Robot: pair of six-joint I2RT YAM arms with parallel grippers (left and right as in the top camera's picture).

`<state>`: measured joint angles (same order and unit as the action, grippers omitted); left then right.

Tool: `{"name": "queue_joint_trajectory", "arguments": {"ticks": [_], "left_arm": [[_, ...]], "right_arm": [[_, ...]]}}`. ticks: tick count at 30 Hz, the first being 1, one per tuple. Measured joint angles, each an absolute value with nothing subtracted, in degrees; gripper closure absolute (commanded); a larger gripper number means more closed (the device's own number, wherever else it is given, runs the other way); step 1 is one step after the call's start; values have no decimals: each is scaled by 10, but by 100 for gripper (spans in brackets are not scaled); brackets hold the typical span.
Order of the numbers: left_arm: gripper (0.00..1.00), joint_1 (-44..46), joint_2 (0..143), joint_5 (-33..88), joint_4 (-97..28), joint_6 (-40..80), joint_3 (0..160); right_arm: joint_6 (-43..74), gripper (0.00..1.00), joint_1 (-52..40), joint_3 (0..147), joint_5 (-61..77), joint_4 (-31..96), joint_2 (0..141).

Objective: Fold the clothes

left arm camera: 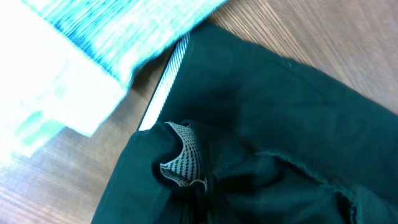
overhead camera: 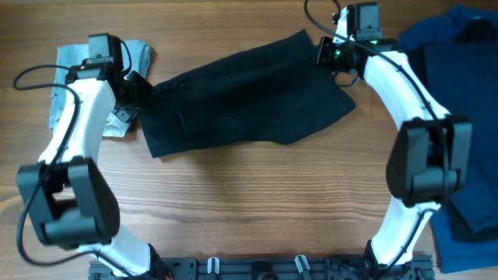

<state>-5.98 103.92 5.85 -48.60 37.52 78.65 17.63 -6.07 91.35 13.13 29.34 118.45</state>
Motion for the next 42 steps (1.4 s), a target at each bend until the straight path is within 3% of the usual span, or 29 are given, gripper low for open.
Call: {"name": "queue_joint_trajectory", "arguments": {"ticks": [4, 6, 7, 8, 9, 11, 15, 16, 18, 20, 22, 23, 29, 42], "left_arm": [[96, -60, 1088, 56, -446, 375, 787], [90, -59, 1099, 55, -437, 375, 787], [71, -58, 1102, 53, -433, 375, 787], [56, -57, 1105, 47, -429, 375, 787], [47, -56, 1107, 41, -424, 371, 787], [38, -53, 1108, 28, -401, 363, 787], [36, -44, 1107, 17, -387, 330, 804], [37, -42, 1107, 15, -399, 326, 818], [47, -34, 1093, 13, -446, 318, 868], [92, -28, 1069, 13, -469, 315, 886], [96, -20, 1036, 13, -494, 312, 891], [96, -15, 1019, 13, -505, 309, 893], [96, 17, 1012, 13, -540, 307, 898], [96, 68, 1115, 11, -531, 285, 898]], "right_arm": [[176, 92, -62, 914, 128, 261, 1226], [176, 60, -62, 914, 128, 249, 1235], [174, 42, -62, 914, 126, 239, 1238], [175, 30, -62, 914, 119, 229, 1239], [174, 19, -60, 914, 114, 214, 1239], [171, 0, -57, 914, 113, 166, 1239], [161, 1, -54, 919, 129, 61, 1239], [155, 4, -54, 920, 138, 52, 1239], [147, 19, -54, 921, 156, 67, 1239], [143, 52, -54, 923, 165, 149, 1225], [131, 91, -54, 923, 169, 214, 1201], [122, 96, -54, 923, 170, 244, 1183], [69, 96, -54, 927, 159, 386, 1139], [110, 96, -48, 842, 67, 421, 1213]]}}
